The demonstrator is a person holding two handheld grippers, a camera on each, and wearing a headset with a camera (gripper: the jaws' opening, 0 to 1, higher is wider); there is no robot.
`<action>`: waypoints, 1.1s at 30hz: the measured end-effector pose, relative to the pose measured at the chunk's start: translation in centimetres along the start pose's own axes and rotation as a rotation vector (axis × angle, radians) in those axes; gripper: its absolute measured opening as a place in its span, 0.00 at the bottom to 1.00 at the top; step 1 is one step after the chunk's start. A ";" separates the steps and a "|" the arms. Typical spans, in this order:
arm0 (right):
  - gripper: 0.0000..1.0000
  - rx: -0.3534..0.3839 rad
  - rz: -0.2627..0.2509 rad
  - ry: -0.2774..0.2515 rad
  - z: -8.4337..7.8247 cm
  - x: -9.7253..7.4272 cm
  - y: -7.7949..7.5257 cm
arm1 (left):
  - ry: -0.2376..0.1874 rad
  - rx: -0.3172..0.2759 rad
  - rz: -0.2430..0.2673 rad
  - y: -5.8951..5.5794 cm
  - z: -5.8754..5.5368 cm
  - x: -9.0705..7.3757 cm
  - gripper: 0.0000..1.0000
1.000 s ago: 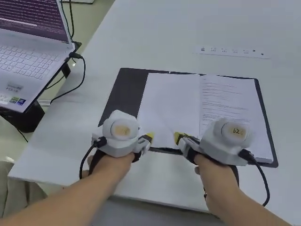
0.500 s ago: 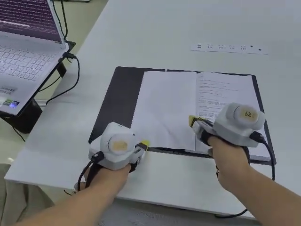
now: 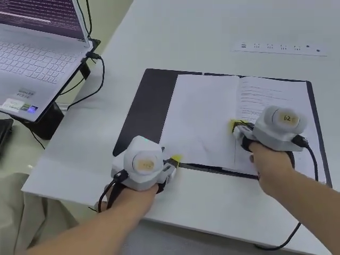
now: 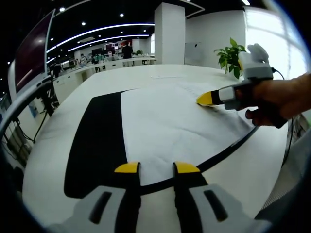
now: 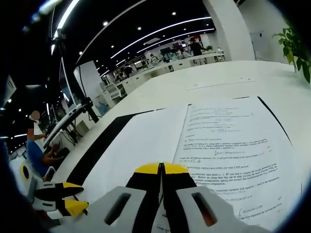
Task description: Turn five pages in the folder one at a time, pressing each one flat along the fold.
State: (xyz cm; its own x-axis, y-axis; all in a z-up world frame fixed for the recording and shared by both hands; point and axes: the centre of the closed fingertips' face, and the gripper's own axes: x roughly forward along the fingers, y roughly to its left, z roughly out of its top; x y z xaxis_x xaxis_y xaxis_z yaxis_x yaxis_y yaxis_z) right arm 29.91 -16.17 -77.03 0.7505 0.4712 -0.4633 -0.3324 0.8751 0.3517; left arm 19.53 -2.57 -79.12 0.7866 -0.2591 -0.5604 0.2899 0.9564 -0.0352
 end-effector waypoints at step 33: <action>0.00 -0.008 -0.024 -0.043 4.4 5.0 -2.3 | -0.027 -0.022 0.006 0.0 0.0 0.2 0.25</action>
State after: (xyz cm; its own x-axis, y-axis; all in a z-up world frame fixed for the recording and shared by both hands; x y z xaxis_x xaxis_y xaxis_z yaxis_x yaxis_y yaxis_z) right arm 36.99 -16.32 -76.61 0.7820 0.4455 -0.4359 -0.3189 0.8869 0.3344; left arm 19.67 -2.62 -79.20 0.8030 -0.2563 -0.5381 0.2728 0.9607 -0.0505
